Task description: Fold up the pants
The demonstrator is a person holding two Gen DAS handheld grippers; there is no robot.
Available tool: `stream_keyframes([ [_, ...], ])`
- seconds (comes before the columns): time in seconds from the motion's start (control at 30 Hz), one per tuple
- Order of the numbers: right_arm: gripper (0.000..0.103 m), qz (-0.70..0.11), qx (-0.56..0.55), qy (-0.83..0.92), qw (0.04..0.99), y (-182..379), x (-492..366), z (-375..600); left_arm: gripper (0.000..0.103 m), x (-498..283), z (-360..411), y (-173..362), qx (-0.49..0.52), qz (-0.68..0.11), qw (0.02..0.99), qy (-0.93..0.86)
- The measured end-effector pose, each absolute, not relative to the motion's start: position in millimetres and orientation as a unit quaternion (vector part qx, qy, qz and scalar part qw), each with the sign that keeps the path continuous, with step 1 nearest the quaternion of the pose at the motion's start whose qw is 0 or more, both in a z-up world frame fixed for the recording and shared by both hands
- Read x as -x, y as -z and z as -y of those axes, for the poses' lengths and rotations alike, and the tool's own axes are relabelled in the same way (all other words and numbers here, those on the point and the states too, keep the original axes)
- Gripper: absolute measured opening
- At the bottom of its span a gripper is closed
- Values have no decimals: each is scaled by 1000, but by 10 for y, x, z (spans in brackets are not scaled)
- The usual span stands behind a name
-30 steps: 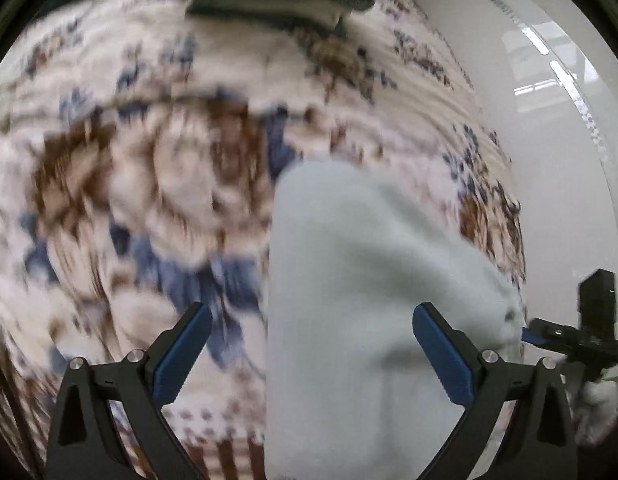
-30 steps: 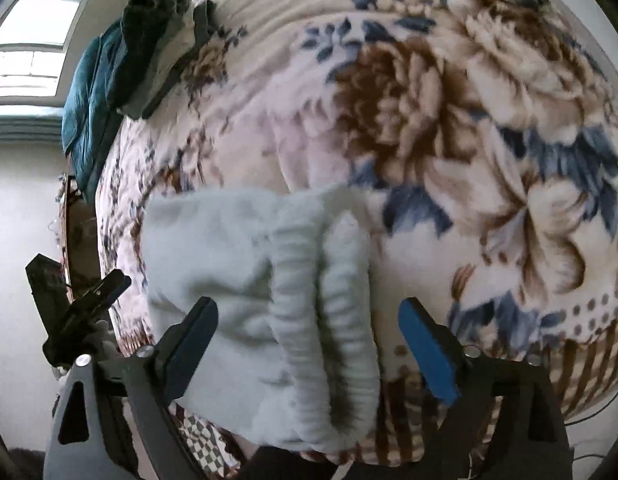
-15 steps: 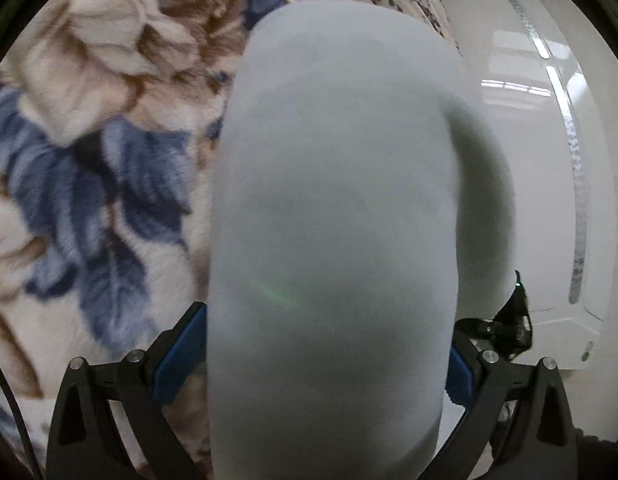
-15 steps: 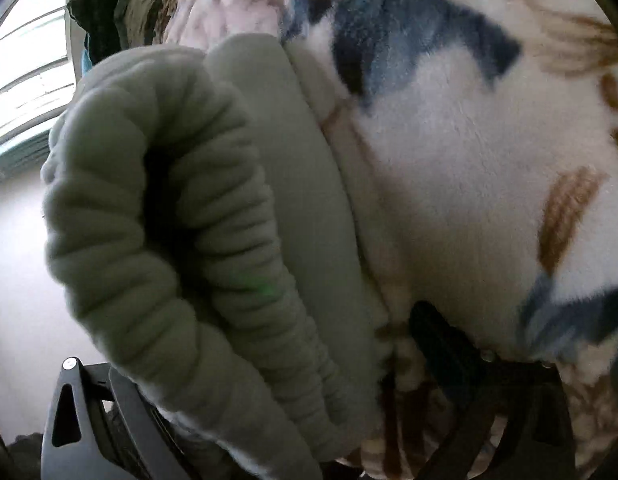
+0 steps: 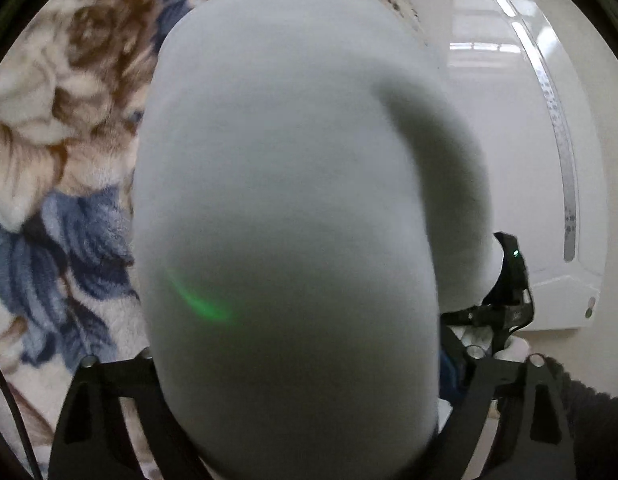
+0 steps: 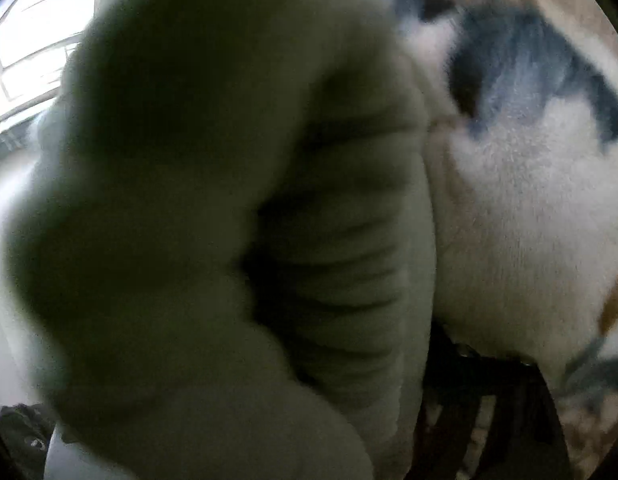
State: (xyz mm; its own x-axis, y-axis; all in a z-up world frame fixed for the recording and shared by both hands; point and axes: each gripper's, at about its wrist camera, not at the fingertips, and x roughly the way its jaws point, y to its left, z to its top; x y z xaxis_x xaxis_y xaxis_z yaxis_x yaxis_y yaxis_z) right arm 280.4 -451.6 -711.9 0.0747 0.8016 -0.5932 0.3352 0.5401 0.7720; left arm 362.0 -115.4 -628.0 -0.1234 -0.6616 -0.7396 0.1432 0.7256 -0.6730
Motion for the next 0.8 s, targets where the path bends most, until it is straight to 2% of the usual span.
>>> stream_keyframes([
  [0.1,72,-645,-433,-184,602,6987,-2730,4493,85,-3593,1210,6133,175,-675,640,323],
  [0.23,69,-632,-435,-173,617,6763,-2675,4420,85,-3568,1248,5932,162,-668,643,336],
  [0.27,62,-623,-447,-178,617,6696,-2668,4408,85,-3575,1255,5880,162,-667,643,340],
  [0.53,62,-599,-428,-193,648,5969,-2986,4062,85,-4022,1033,5463,187,-647,655,344],
  [0.8,62,-564,-408,-237,678,5114,-4056,3785,85,-4976,807,4474,196,-593,707,333],
])
